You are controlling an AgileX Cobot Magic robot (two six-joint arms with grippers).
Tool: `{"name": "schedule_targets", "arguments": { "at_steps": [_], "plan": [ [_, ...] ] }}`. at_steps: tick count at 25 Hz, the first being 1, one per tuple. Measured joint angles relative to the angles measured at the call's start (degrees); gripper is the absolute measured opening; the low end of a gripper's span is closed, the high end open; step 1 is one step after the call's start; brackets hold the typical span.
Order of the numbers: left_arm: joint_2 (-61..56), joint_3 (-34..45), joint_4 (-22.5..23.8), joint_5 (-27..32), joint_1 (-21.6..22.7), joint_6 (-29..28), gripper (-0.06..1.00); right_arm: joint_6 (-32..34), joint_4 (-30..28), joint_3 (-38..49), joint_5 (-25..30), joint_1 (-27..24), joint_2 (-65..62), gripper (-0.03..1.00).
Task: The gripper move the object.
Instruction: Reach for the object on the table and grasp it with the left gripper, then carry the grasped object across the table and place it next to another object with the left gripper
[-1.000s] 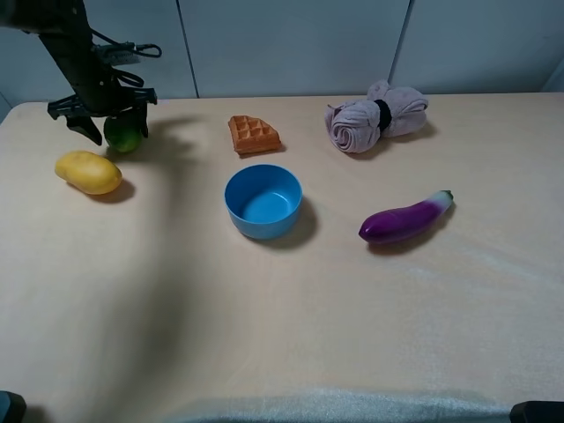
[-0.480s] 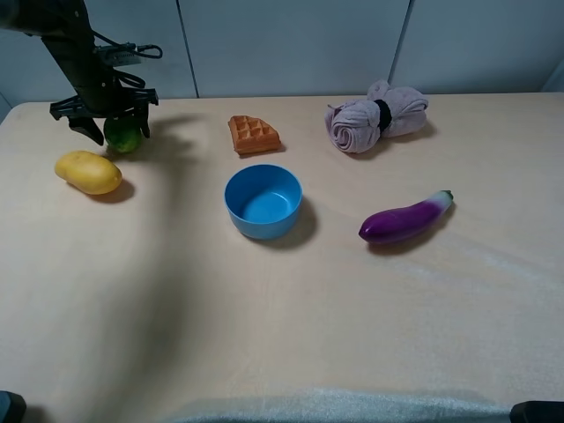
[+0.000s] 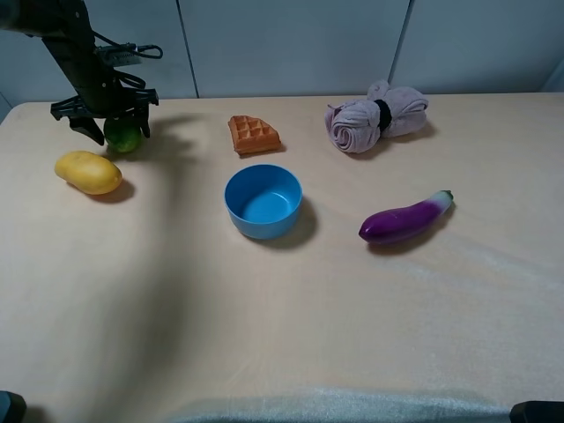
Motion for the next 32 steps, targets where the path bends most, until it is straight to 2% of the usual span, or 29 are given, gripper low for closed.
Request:
{"name": "schedule_targets", "arguments": {
  "at_steps": [9, 14, 32],
  "plan": [
    [0.0, 0.0, -0.05, 0.0, 0.0, -0.05, 0.82, 0.0, 0.0, 0.0, 0.0, 0.0, 0.0, 0.69],
    [0.0, 0.0, -0.05, 0.0, 0.0, -0.87, 0.69, 0.0, 0.0, 0.0, 0.0, 0.0, 0.0, 0.69],
    [-0.28, -0.95, 0.12, 0.18, 0.0, -1.29, 0.69, 0.0, 0.0, 0.0, 0.0, 0.0, 0.0, 0.69]
  ]
}}
